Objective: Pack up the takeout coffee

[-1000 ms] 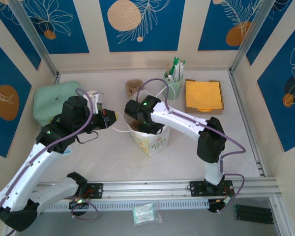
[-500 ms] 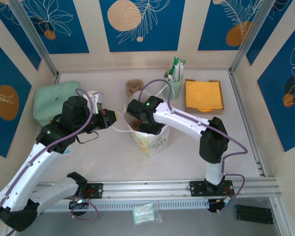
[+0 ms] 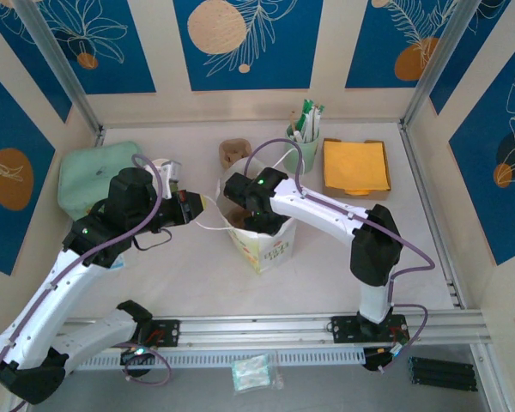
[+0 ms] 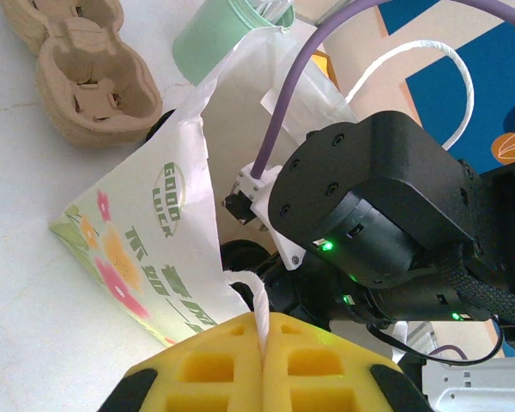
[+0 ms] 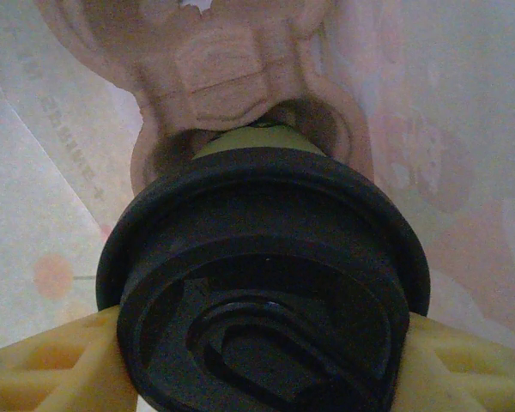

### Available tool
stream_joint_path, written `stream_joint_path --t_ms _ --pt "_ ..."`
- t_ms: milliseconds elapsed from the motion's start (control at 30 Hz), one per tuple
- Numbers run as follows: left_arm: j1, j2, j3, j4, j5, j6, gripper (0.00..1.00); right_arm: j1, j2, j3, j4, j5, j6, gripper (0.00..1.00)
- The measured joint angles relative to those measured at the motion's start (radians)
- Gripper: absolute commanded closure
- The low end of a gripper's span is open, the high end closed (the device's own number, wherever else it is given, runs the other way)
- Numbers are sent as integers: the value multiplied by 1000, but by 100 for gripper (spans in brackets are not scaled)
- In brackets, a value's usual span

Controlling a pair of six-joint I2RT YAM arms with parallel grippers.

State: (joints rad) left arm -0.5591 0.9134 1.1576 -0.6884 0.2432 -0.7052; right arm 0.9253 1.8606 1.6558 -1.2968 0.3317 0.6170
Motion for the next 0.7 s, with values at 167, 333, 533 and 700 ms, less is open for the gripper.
stream_joint_path --t_ms 167,333,533,700 --pt "0 0 0 0 0 0 100 0 0 0 0 0 0 40" --pt "0 0 -2 0 0 0 100 0 0 0 0 0 0 37" --pt "0 0 -5 1 0 0 100 0 0 5 -1 0 0 31" --pt "0 0 -5 1 0 0 100 1 4 20 -5 -15 -8 24"
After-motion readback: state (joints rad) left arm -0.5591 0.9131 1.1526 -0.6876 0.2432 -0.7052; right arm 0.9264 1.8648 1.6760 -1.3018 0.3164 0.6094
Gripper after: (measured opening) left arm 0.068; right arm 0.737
